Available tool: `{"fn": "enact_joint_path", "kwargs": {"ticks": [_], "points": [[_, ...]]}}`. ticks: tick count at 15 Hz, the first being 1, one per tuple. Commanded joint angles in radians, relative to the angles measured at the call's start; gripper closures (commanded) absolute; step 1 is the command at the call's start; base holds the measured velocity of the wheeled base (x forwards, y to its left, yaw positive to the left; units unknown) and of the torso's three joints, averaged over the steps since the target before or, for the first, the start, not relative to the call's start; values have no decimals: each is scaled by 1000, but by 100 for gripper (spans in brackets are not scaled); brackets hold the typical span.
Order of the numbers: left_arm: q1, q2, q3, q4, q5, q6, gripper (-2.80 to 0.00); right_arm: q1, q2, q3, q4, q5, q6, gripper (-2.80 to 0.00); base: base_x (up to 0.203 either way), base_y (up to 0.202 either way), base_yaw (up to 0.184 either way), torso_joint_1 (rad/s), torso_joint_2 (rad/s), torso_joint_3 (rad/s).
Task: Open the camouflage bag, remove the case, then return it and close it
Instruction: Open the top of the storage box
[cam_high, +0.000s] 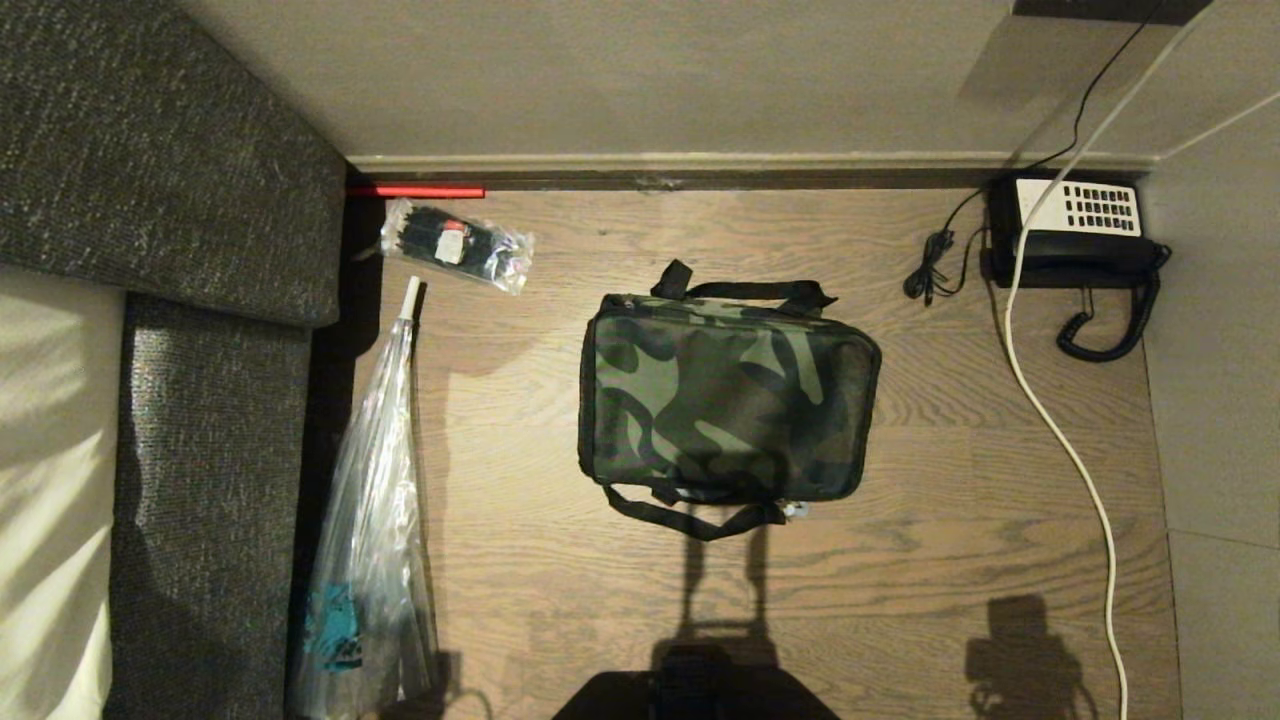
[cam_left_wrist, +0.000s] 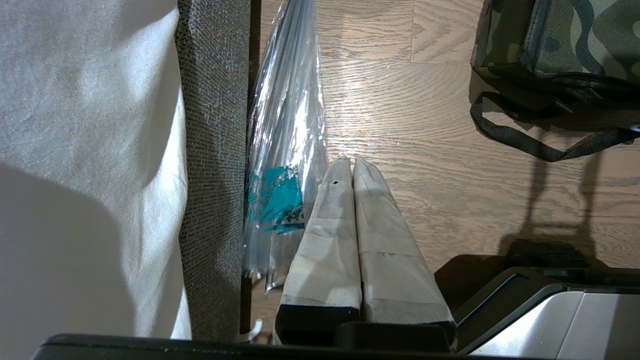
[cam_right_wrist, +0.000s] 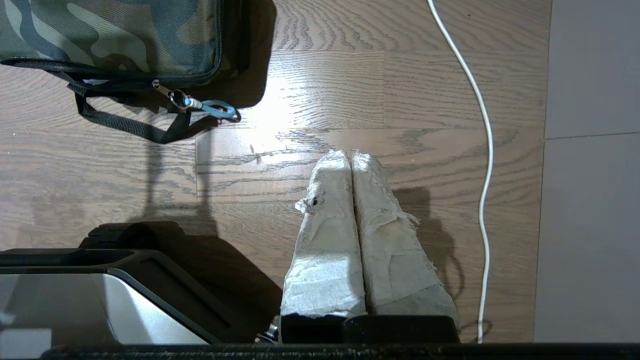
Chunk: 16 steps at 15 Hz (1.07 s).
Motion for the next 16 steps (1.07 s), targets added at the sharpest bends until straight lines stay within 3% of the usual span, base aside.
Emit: {"fn": "enact_joint_path", "kwargs": {"ticks": [1, 9, 11, 13, 15, 16], "points": [[0, 1, 2, 0, 0, 0, 0, 0, 1, 0, 0, 0, 0, 0, 0, 0, 0, 0, 0, 0], [0, 1, 2, 0, 0, 0, 0, 0, 1, 0, 0, 1, -4, 0, 0, 0, 0, 0, 0, 0], [0, 1, 2, 0, 0, 0, 0, 0, -1, -3, 10, 10, -82, 0, 0, 0, 0, 0, 0, 0], [0, 1, 2, 0, 0, 0, 0, 0, -2, 0, -3, 13, -86, 0, 0, 0, 0, 0, 0, 0], [0, 1, 2, 0, 0, 0, 0, 0, -1, -73, 75, 32, -60, 0, 0, 0, 0, 0, 0, 0], [0, 1, 2, 0, 0, 0, 0, 0, -1, -174, 197, 69, -43, 0, 0, 0, 0, 0, 0, 0]]}}
